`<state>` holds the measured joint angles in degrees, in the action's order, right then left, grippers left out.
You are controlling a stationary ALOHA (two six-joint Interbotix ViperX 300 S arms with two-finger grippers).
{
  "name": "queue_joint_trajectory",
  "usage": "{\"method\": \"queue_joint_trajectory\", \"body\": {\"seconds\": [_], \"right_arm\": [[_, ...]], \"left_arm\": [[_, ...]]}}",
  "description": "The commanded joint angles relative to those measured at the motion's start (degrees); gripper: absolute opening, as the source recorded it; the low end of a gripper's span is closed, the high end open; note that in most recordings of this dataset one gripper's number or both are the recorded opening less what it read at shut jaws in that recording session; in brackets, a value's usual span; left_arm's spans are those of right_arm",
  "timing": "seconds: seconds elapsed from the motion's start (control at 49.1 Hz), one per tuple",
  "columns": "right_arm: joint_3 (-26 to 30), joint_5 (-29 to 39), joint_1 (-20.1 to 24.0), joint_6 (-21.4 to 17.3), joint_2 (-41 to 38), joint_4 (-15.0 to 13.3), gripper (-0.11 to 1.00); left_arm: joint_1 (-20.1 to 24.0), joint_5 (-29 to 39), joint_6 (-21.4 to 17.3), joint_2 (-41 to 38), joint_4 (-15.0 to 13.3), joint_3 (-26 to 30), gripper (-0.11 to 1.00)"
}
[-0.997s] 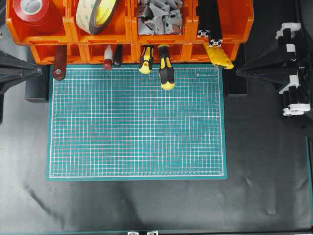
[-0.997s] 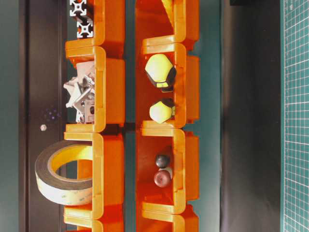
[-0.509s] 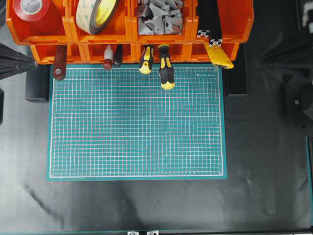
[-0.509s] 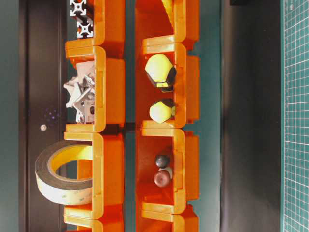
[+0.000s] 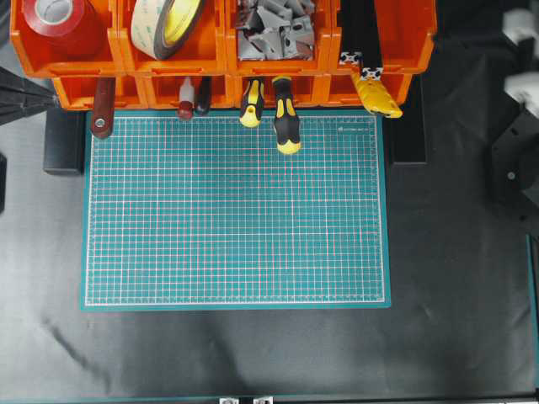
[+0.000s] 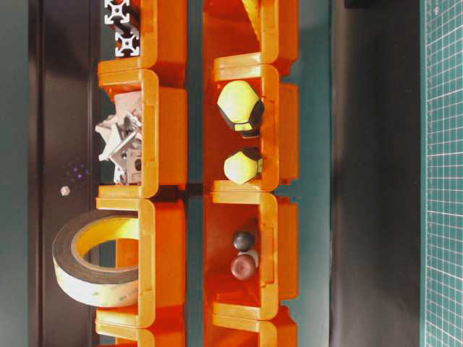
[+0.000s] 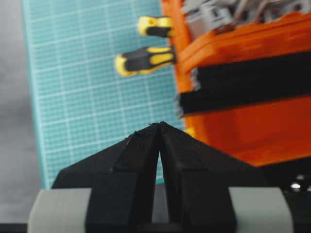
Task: Pick corner brachets from container rack with right arm.
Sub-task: 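Move the right gripper from rest toward the bracket bin in the rack, then lower the right gripper into the bin and grasp silver corner brackets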
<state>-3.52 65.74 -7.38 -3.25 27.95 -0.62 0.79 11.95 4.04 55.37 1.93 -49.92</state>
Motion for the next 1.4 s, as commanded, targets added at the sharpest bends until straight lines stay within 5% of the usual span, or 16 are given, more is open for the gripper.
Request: {"method": "queue_joint_trajectory", "body": {"seconds": [0.0,0.163,0.753,0.875,1.119,1.384], "right_arm": [[6.2,1.1,-0.8,2.6,-3.4,-0.1,-0.01],[12.2,1.9,-2.8,9.3,-10.3,-0.1,-0.01],[22.2,6.6,-6.6,17.4,-24.1,-0.2,0.03],[22.2,7.0,-6.4,17.7,-25.2,-0.1,0.19],[22.0,5.3,-5.4,21.5,-26.9,-0.2,0.82],[21.4,2.5,-5.6,21.1,-28.2,-0.4,0.84]], "left_arm": [[0.2,-0.2,0.1,-0.4,0.2,1.8,0.0],[0.1,-0.2,0.1,-0.4,0.3,1.8,0.0],[0.1,1.9,0.1,0.3,0.3,1.8,0.0],[0.2,1.9,0.1,0.2,0.2,1.8,0.0],[0.0,2.4,0.2,-0.9,0.3,1.7,0.0],[-0.4,2.5,0.2,-0.4,0.2,1.8,0.0]]}}
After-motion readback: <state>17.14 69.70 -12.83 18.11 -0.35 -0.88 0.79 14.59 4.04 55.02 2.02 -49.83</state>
